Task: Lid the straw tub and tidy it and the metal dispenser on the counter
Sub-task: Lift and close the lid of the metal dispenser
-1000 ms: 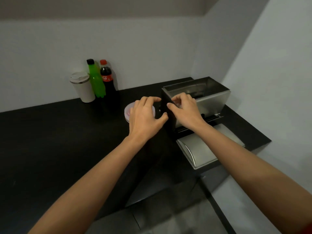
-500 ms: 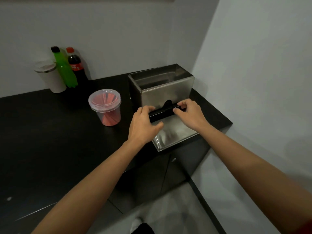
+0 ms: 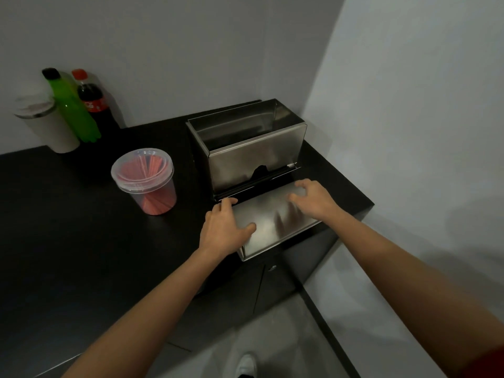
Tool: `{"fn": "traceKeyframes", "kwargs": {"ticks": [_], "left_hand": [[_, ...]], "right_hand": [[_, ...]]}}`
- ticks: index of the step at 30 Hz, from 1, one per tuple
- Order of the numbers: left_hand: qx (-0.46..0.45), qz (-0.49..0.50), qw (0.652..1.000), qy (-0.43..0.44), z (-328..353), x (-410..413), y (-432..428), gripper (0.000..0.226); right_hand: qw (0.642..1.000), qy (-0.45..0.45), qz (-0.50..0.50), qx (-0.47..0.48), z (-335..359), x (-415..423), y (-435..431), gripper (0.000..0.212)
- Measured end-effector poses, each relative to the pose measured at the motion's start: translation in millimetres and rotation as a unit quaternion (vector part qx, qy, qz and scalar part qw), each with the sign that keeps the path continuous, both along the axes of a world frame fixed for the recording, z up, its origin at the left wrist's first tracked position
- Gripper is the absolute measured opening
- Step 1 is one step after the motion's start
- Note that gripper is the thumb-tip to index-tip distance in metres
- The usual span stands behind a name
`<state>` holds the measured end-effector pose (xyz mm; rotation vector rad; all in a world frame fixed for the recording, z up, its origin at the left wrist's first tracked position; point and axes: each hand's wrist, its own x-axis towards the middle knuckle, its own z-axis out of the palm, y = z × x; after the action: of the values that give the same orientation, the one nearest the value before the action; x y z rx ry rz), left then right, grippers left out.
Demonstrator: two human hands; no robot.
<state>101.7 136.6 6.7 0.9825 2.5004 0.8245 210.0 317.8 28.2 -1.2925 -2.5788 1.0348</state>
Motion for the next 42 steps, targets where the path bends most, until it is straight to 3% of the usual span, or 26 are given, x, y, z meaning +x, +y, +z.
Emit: {"fn": "traceKeyframes", "kwargs": {"ticks": [7, 18, 26, 34, 42], "left_hand": [[-0.030, 0.022, 0.999, -0.004, -15.1, 9.8, -3.8, 0.075], [-0.002, 0.084, 0.995, -0.048, -20.7, 25.3, 5.1, 0.074], [-0.002, 0.126, 0.992, -0.021, -23.8, 31.7, 9.8, 0.070], [-0.002, 0.109, 0.994, 0.015, -30.9, 30.8, 5.1, 0.082], [0.002, 0.110, 0.994, 0.004, -30.8, 29.4, 4.7, 0.087]], "right_hand": [[0.997, -0.073, -0.015, -0.010, -14.0, 4.9, 25.4, 0.061], [0.995, -0.078, -0.025, -0.057, -20.0, 14.5, 49.5, 0.068], [0.993, -0.034, -0.091, -0.068, -31.2, 10.1, 57.4, 0.042], [0.972, 0.031, -0.173, -0.155, -32.6, 8.4, 64.4, 0.049], [0.972, 0.014, -0.171, -0.163, -32.3, 8.0, 65.4, 0.052]]}}
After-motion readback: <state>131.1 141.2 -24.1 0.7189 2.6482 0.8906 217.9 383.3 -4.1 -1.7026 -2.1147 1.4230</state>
